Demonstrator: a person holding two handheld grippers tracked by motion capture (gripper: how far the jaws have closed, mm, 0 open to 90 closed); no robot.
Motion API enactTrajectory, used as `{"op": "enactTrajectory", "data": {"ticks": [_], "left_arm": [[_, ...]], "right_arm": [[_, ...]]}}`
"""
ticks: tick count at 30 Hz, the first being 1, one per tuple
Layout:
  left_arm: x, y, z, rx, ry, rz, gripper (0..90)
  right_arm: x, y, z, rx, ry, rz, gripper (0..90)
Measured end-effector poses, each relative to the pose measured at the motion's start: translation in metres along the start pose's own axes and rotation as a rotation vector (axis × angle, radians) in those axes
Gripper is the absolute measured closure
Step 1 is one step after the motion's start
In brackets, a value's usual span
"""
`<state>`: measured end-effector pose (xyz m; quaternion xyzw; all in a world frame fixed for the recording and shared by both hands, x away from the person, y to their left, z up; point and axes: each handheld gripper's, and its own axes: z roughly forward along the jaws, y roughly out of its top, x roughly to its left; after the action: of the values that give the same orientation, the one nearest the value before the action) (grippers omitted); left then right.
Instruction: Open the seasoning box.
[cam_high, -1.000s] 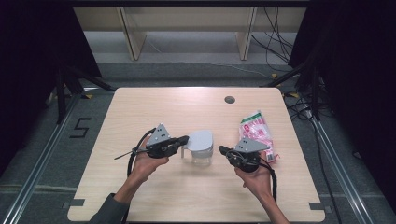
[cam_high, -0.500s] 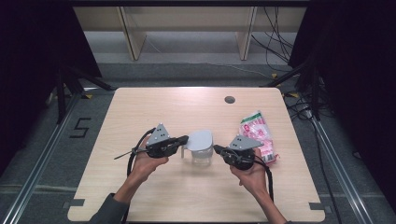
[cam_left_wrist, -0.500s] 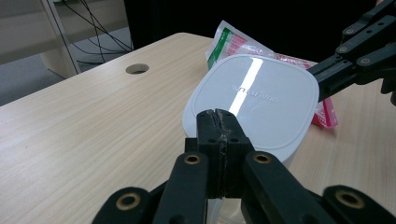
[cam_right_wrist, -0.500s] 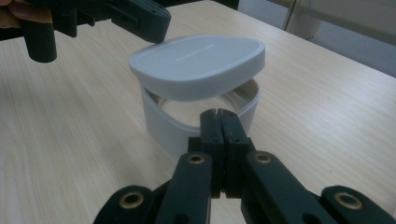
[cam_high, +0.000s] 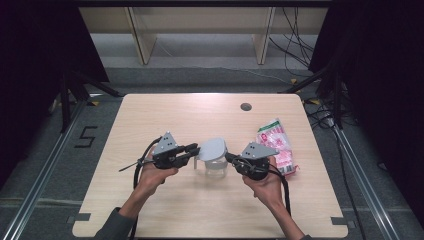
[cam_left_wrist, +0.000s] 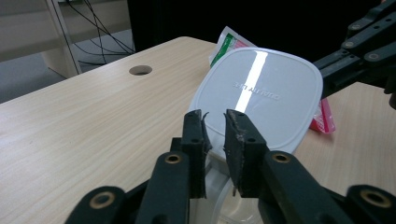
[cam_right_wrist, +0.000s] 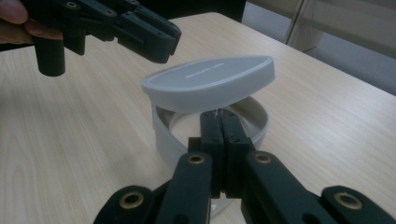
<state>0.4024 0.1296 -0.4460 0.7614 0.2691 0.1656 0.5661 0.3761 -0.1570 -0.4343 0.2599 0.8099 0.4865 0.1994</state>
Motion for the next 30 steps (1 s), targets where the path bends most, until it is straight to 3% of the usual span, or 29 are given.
{"op": "enactTrajectory", "data": {"ticks": [2, 4, 7, 8, 15, 16, 19, 20, 26, 27, 30], "left_arm": [[0.000, 0.000, -0.002, -0.001, 0.003, 0.002, 73.7], [0.000, -0.002, -0.007, -0.003, 0.001, -0.008, 64.6], [-0.001, -0.004, -0.012, 0.011, 0.008, -0.006, 56.8], [-0.002, -0.006, -0.014, 0.026, 0.005, -0.006, 56.8], [-0.006, -0.021, -0.027, 0.084, 0.010, 0.017, 44.6], [-0.008, -0.024, -0.029, 0.092, 0.015, 0.002, 43.4], [-0.009, -0.029, -0.032, 0.101, 0.025, 0.011, 41.1], [-0.012, -0.034, -0.032, 0.109, 0.030, -0.019, 40.0], [-0.015, -0.040, -0.033, 0.121, 0.036, -0.022, 37.2], [-0.017, -0.043, -0.034, 0.123, 0.030, -0.034, 37.0], [-0.018, -0.046, -0.035, 0.132, 0.038, -0.036, 36.6]], "right_arm": [[0.002, 0.001, 0.000, 0.004, 0.006, 0.024, 90.0], [0.000, 0.004, 0.003, -0.019, 0.005, -0.002, 90.0], [0.003, 0.006, 0.003, -0.002, 0.016, 0.032, 90.0], [0.002, 0.008, 0.005, -0.014, 0.016, -0.005, 90.0], [0.007, 0.018, 0.009, -0.024, 0.041, -0.012, 90.0], [0.008, 0.021, 0.011, -0.036, 0.034, -0.017, 90.0], [0.010, 0.023, 0.013, -0.027, 0.033, -0.020, 90.0], [0.013, 0.025, 0.017, -0.039, 0.037, -0.035, 90.0], [0.023, 0.033, 0.028, -0.052, 0.059, -0.040, 90.0], [0.024, 0.035, 0.028, -0.035, 0.078, -0.042, 90.0], [0.025, 0.038, 0.028, -0.045, 0.064, -0.052, 90.0]]}}
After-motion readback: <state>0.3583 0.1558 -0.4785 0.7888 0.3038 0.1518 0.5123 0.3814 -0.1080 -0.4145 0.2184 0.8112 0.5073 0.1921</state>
